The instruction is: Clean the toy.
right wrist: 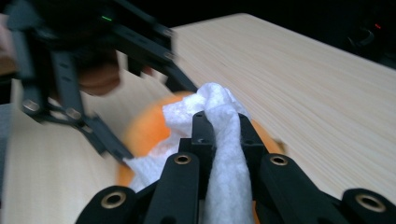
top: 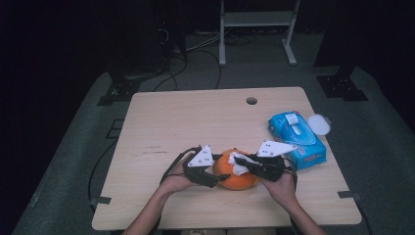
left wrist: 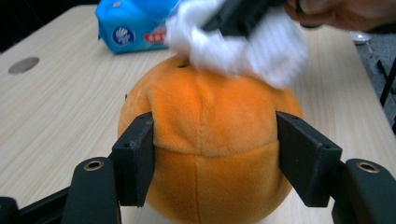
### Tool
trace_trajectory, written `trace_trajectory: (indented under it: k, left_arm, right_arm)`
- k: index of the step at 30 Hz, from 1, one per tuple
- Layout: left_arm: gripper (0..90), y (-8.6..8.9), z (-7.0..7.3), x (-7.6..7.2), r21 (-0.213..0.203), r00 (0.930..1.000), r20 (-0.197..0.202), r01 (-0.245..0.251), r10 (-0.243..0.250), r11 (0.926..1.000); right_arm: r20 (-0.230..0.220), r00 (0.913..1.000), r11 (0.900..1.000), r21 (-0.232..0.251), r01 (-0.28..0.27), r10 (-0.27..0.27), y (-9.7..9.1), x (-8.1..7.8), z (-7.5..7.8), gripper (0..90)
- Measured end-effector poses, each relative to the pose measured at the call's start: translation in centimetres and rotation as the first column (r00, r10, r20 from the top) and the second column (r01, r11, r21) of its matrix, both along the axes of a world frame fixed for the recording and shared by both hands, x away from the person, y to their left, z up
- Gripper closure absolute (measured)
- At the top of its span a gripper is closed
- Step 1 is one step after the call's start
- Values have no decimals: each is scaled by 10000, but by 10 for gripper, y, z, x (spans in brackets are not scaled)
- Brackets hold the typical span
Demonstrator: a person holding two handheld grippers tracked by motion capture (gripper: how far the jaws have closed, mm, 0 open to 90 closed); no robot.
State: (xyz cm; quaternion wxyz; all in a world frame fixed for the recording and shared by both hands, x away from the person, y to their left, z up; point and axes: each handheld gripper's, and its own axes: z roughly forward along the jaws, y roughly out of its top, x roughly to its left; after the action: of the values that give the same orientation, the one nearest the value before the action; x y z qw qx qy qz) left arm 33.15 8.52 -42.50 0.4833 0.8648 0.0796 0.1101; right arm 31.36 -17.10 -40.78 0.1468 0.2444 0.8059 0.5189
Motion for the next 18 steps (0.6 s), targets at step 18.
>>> trace_trajectory:
  k: [18]
  left_arm:
    - [261, 15, -7, 14, -568, 9861, -1530, -735, 640, 9957]
  right_arm:
    - [-358, 9987, 9993, -133, -355, 350, 9, -2, -11, 808]
